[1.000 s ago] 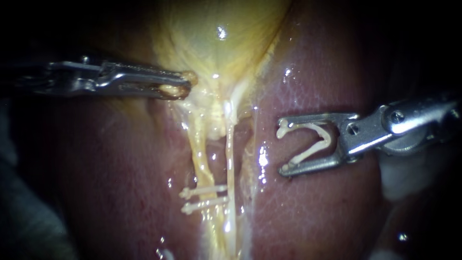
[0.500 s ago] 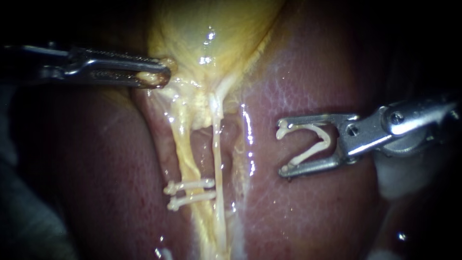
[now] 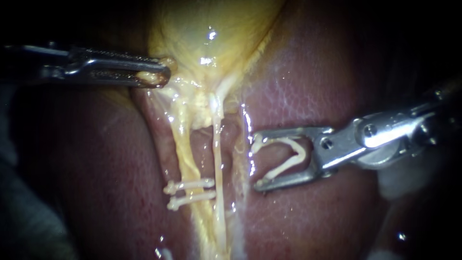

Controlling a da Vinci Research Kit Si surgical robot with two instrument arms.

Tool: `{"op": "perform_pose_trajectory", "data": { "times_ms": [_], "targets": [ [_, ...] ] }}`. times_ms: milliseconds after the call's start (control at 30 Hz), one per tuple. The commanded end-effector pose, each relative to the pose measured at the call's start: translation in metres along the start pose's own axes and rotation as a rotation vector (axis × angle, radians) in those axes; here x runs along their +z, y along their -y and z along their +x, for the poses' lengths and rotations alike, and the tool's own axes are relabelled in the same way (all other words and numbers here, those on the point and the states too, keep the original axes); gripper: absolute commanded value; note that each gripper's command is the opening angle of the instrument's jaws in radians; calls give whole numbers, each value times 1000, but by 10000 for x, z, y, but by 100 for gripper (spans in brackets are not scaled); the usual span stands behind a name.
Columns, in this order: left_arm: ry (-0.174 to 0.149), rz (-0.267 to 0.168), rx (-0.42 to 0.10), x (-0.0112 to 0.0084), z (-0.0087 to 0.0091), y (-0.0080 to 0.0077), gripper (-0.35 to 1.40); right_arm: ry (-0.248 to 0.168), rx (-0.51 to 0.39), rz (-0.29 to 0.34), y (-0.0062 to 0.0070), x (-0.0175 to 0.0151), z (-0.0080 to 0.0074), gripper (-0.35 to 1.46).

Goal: Clipping third clip left tube

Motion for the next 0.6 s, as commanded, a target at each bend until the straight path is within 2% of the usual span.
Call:
{"op": "perform_pose_trajectory", "data": {
  "times_ms": [33, 233, 400, 600],
  "targets": [
    [0, 0, 0, 0, 0, 0, -35, -6, 16, 1, -1, 3, 1, 50],
    [0, 0, 0, 0, 0, -1, -35, -47, 103, 27, -7, 22, 3, 50],
    [0, 0, 0, 0, 0, -1, -35, -59, 161, 43, -15, 39, 4, 50],
    [0, 1, -1, 0, 0, -1, -35, -88, 243, 73, -26, 52, -3, 50]
  ]
}}
